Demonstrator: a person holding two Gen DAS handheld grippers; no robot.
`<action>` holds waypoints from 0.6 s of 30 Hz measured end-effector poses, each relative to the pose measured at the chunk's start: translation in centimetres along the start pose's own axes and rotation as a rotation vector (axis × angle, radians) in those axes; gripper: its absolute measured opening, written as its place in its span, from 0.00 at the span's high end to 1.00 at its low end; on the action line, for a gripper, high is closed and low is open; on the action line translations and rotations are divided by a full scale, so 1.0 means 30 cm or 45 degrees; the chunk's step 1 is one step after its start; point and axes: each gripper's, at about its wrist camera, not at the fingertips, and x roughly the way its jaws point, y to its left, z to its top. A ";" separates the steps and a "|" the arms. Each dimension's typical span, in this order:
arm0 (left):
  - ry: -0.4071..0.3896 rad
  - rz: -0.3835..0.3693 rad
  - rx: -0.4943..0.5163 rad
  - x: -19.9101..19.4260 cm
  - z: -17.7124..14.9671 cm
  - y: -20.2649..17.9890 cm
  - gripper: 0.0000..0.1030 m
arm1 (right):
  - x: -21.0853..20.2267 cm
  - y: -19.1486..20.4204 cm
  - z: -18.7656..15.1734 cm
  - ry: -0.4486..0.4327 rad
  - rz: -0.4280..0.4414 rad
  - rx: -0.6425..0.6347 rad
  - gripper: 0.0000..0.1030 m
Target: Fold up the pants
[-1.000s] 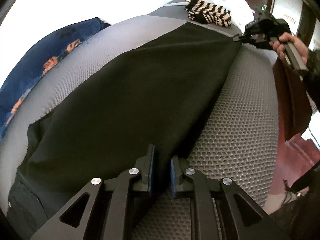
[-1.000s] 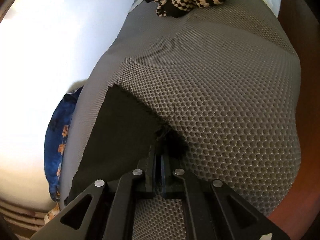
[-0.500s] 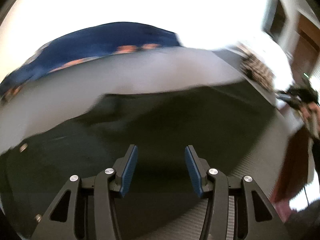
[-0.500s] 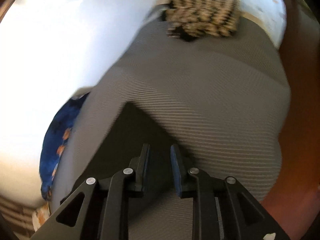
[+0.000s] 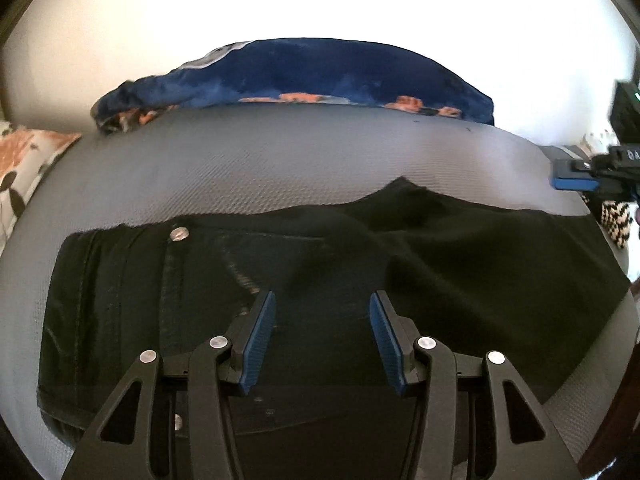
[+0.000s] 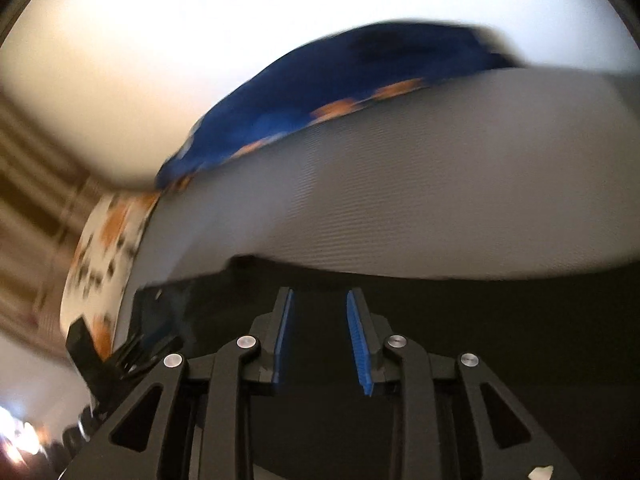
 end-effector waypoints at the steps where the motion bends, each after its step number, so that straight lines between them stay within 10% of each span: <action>1: 0.001 0.014 -0.007 0.003 -0.004 0.020 0.51 | 0.055 0.049 0.024 0.041 0.026 -0.057 0.72; 15: -0.015 -0.044 0.000 0.009 -0.037 0.124 0.51 | 0.522 0.212 0.172 0.403 0.127 -0.232 0.62; 18: -0.016 -0.078 -0.029 0.010 -0.034 0.141 0.51 | 0.526 0.241 0.189 0.365 0.142 -0.256 0.89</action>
